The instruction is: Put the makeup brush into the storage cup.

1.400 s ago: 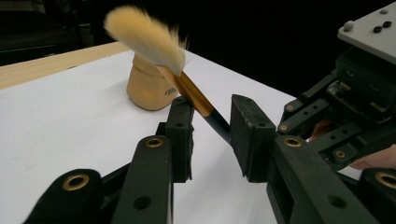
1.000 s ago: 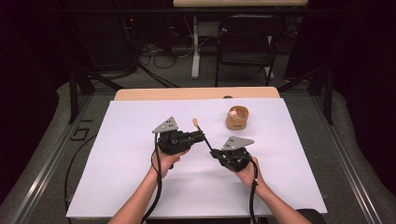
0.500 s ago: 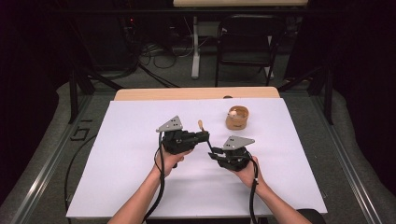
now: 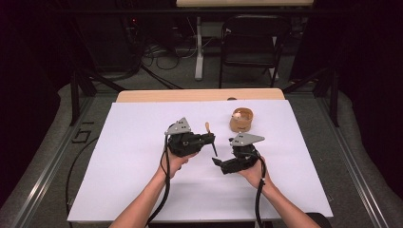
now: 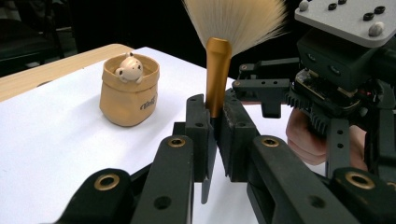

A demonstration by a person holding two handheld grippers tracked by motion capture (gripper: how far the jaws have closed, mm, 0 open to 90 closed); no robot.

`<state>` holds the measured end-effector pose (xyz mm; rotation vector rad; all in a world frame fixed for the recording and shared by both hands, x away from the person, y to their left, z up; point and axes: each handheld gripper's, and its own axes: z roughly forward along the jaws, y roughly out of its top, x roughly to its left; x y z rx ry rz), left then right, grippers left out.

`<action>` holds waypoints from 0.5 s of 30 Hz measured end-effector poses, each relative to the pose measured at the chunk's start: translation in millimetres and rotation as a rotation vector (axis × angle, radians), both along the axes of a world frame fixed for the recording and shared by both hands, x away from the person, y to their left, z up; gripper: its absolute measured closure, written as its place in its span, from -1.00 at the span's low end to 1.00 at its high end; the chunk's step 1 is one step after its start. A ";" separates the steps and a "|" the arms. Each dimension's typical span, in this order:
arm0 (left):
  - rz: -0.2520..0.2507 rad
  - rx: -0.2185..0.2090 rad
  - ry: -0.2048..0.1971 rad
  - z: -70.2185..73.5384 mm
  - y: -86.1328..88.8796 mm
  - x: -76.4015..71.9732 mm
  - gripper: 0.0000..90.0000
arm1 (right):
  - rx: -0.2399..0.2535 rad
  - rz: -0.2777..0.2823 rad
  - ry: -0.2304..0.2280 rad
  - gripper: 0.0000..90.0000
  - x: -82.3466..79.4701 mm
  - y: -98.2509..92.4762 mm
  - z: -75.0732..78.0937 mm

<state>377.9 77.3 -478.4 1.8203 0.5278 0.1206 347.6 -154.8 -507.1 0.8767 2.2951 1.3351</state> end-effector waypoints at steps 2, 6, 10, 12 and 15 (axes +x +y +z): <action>0.006 0.014 -0.005 0.2 -1.8 -0.2 0.84 | 0.006 0.002 -0.002 -0.99 0.6 -0.5 1.2; 0.012 0.031 -0.008 -0.2 -4.7 0.1 0.84 | 0.004 0.004 -0.018 -0.83 1.5 1.3 6.0; 0.031 0.045 -0.012 -0.5 -6.3 0.7 0.84 | 0.020 0.010 -0.033 -0.44 3.5 2.4 9.1; 0.036 0.053 -0.016 -0.5 -7.2 0.7 0.84 | 0.016 0.017 -0.034 -0.22 4.6 3.5 10.0; 0.041 0.057 -0.017 -0.9 -7.9 1.3 0.84 | 0.005 0.031 -0.042 0.09 6.3 6.5 10.9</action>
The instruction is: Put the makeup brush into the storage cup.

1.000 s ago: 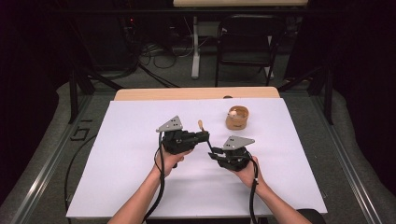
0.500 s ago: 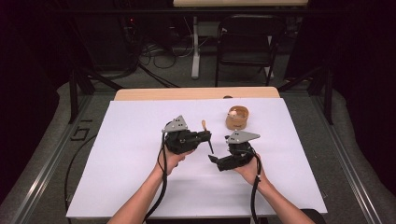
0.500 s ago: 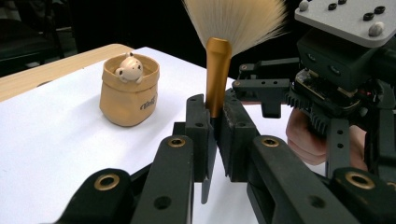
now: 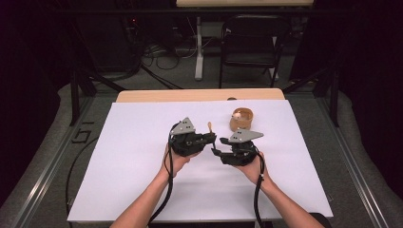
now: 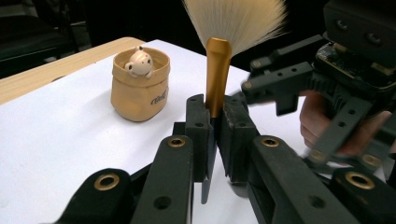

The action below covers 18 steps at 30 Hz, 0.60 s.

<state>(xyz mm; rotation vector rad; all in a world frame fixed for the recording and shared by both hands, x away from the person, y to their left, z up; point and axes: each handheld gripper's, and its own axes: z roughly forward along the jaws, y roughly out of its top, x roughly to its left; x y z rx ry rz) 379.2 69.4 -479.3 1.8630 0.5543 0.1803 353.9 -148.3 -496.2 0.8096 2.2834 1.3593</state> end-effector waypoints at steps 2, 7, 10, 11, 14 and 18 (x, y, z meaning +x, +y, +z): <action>0.005 0.003 -0.001 -0.3 -0.3 0.2 0.84 | 0.001 0.016 -0.001 0.27 0.3 2.3 0.5; 0.006 0.002 0.006 -1.4 -1.4 0.6 0.84 | -0.012 0.017 -0.009 0.60 2.1 8.6 1.0; 0.009 0.004 0.005 -1.8 -2.3 0.5 0.84 | -0.004 0.011 -0.012 0.74 2.6 9.4 0.4; 0.009 0.003 0.005 -2.0 -2.5 0.5 0.84 | -0.003 0.005 -0.012 0.81 2.4 9.7 0.2; 0.005 -0.003 0.011 -2.8 -2.6 1.2 0.84 | 0.003 -0.006 -0.009 0.85 3.3 8.3 -0.3; 0.006 -0.008 0.012 -3.3 -2.2 1.6 0.83 | 0.002 -0.012 -0.017 0.87 2.8 8.1 -0.6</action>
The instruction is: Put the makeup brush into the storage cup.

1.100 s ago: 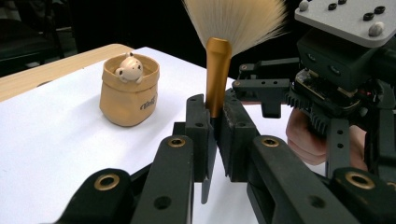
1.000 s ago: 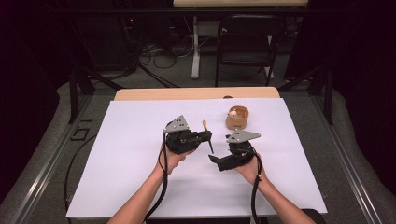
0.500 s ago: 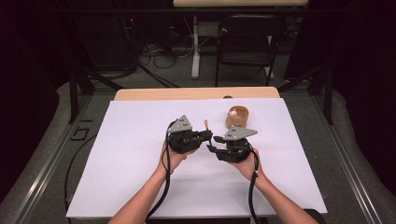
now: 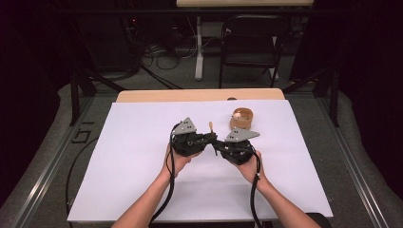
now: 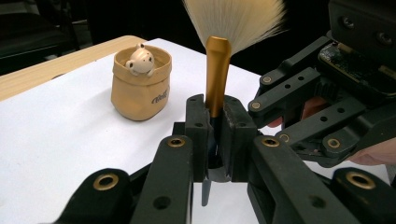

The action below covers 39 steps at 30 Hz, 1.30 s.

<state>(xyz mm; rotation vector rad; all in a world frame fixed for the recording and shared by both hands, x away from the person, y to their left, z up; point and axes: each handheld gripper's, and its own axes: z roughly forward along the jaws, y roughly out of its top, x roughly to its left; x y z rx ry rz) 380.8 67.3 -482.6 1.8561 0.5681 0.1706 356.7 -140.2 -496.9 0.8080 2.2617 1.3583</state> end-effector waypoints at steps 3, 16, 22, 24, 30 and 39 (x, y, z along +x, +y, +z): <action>0.006 0.012 -0.005 0.5 0.8 -0.4 0.59 | -0.004 0.001 -0.008 0.87 -0.7 -0.3 0.9; 0.074 0.068 -0.056 3.0 28.3 -1.9 -0.40 | -0.016 -0.016 -0.001 0.87 1.0 -7.0 0.5; 0.100 0.115 -0.069 -2.9 39.3 -5.9 -0.60 | -0.014 -0.024 0.000 0.87 1.9 -12.6 1.3; 0.111 0.132 -0.070 -6.2 42.7 -7.3 -0.65 | -0.017 -0.027 -0.002 0.87 1.9 -14.2 1.9; 0.143 0.149 -0.063 -16.8 54.7 -9.7 -0.72 | -0.016 -0.033 -0.005 0.87 2.5 -18.3 3.6; 0.167 0.199 -0.073 -27.1 64.8 -15.1 -0.77 | -0.020 -0.034 -0.009 0.87 2.7 -22.5 6.1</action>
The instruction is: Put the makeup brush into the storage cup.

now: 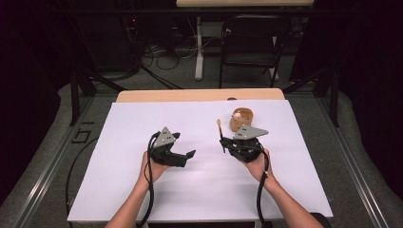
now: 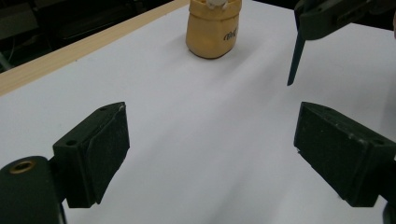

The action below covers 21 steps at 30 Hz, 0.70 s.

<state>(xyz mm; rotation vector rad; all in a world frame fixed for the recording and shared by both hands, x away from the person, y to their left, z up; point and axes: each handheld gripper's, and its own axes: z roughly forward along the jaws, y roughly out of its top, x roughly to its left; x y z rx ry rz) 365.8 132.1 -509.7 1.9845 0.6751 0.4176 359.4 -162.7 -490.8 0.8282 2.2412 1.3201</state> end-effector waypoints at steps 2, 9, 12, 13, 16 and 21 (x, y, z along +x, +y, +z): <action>0.007 -0.002 0.004 -2.7 2.4 -1.1 -0.79 | -0.002 -0.002 -0.004 0.87 0.2 -1.2 0.7; 0.023 -0.008 0.001 -10.4 11.7 -4.9 -0.86 | -0.004 -0.010 -0.003 0.87 1.0 -7.0 2.4; 0.030 -0.013 -0.004 -12.4 14.6 -6.4 -0.90 | -0.006 -0.009 -0.002 0.87 1.1 -8.6 2.8; 0.032 -0.019 -0.005 -13.5 15.6 -7.3 -0.91 | -0.006 -0.010 -0.002 0.87 1.1 -9.0 2.9; 0.035 -0.022 -0.007 -15.7 17.3 -8.9 -0.95 | -0.008 -0.013 -0.003 0.87 1.2 -11.0 3.5; 0.037 -0.029 -0.013 -17.5 20.4 -11.4 -0.98 | -0.012 -0.018 -0.007 0.87 1.4 -15.2 4.7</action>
